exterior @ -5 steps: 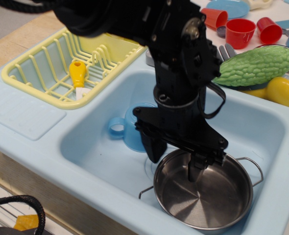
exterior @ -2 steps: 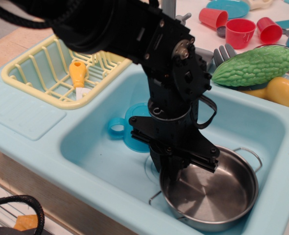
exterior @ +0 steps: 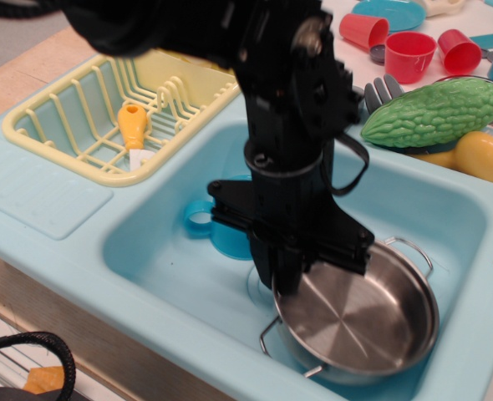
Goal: Put pot or pan from sink into drying rack
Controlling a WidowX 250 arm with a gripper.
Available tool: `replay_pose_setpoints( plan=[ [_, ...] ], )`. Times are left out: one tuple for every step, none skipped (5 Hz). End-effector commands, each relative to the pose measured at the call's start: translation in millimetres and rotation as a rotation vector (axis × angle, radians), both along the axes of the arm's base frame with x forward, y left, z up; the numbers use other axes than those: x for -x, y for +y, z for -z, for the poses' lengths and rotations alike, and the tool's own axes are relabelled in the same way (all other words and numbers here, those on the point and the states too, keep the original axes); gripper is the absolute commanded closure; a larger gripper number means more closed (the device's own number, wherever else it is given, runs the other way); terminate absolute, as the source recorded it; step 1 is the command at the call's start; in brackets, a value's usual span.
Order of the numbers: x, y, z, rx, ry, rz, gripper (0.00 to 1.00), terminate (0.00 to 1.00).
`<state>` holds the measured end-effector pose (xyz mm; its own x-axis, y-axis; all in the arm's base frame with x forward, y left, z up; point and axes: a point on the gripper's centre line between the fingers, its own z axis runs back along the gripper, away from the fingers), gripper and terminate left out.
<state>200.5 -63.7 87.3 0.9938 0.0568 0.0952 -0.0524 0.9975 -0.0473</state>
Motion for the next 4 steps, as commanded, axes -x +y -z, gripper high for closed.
replay_pose_setpoints(
  plan=[
    [9.3, 14.9, -51.7, -0.033, -0.077, -0.118, 1.0, 0.0],
    [16.9, 35.8, -70.8, -0.062, -0.145, -0.173, 1.0, 0.0],
    [22.7, 63.0, -78.8, -0.058, -0.242, -0.266, 1.0, 0.0],
    [23.1, 95.4, -90.6, -0.059, -0.282, -0.314, 1.0, 0.0]
  ],
)
